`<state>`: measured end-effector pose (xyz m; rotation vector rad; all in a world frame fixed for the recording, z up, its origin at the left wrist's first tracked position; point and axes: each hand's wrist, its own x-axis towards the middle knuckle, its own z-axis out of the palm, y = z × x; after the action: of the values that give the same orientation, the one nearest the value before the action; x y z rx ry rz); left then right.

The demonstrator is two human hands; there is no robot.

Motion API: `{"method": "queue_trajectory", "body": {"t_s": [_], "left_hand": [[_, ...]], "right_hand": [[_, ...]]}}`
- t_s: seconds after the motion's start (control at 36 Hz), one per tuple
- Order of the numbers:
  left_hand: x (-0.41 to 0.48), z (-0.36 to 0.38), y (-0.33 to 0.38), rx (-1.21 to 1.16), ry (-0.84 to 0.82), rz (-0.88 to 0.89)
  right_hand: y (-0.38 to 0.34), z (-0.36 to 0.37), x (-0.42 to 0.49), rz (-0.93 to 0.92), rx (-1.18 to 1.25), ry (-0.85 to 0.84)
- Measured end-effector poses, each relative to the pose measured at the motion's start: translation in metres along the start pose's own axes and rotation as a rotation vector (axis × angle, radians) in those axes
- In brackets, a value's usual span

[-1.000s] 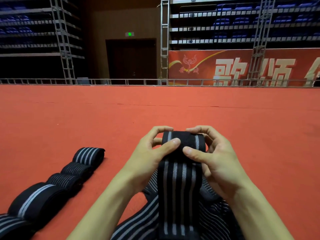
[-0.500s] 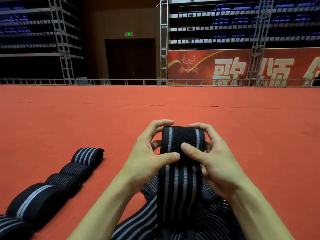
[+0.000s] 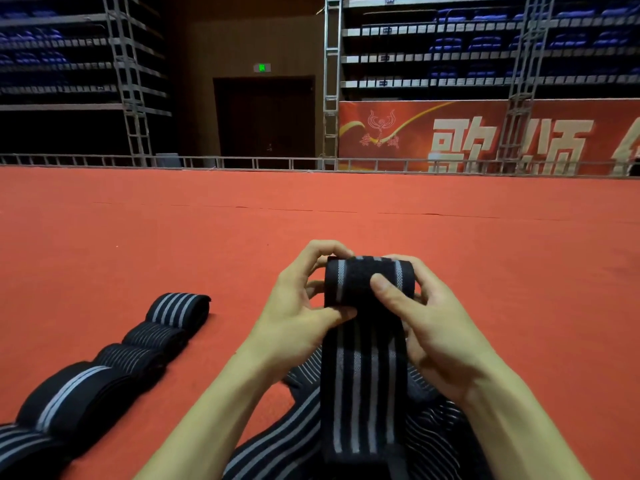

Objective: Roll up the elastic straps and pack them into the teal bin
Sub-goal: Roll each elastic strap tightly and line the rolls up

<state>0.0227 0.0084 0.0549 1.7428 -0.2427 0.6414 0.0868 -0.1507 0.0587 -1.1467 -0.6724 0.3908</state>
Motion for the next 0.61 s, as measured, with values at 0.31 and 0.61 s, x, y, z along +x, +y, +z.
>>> {"method": "queue_trajectory", "body": {"t_s": [0.31,0.61], "left_hand": [[-0.0011,0.0024,0.0061,-0.193,-0.058,-0.331],[-0.0004,-0.0023,0.0002,-0.216,0.025,-0.104]], "right_hand": [[-0.0013,-0.0046,0.0006,-0.011,0.0,-0.012],[-0.0019,-0.0042,0.0011,0.011,0.059,-0.049]]}}
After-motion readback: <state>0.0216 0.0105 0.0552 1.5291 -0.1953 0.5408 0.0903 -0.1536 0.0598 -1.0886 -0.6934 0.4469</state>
